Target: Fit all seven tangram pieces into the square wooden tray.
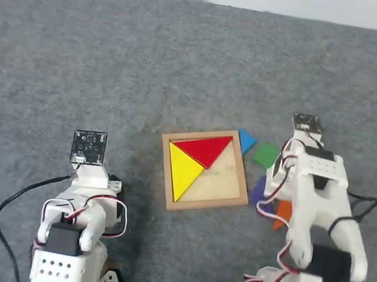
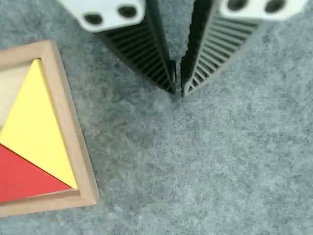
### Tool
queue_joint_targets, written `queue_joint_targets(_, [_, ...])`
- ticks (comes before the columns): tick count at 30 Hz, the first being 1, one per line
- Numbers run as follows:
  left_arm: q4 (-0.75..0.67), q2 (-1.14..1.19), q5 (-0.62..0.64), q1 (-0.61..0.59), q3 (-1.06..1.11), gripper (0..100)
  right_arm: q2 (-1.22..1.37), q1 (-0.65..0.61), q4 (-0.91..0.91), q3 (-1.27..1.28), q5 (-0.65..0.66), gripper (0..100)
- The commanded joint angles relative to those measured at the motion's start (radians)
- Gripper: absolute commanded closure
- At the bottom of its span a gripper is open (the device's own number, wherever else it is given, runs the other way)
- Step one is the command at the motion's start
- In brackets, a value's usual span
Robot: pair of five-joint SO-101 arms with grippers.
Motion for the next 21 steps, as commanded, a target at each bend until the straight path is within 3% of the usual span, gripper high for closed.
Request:
queue_joint_targets(1, [0.002, -0.02, -0.011, -0.006, -0.012, 99, 0.102, 0.035, 0.031, -0.083, -0.014, 78.6])
queue_joint_targets(8, [0.002, -0.02, -0.011, -0.006, -0.012, 99, 0.15, 0.147, 0.036, -0.245, -0.014, 84.4])
queue_joint_targets(16, [0.002, -0.02, -0.011, -0.006, -0.012, 99, 0.148, 0.147, 0.059, -0.342, -0.012, 84.8])
queue_joint_targets(21, [0.002, -0.02, -0.011, -0.006, -0.012, 99, 0.147, 0.082, 0.18, -0.334, 0.011, 76.0])
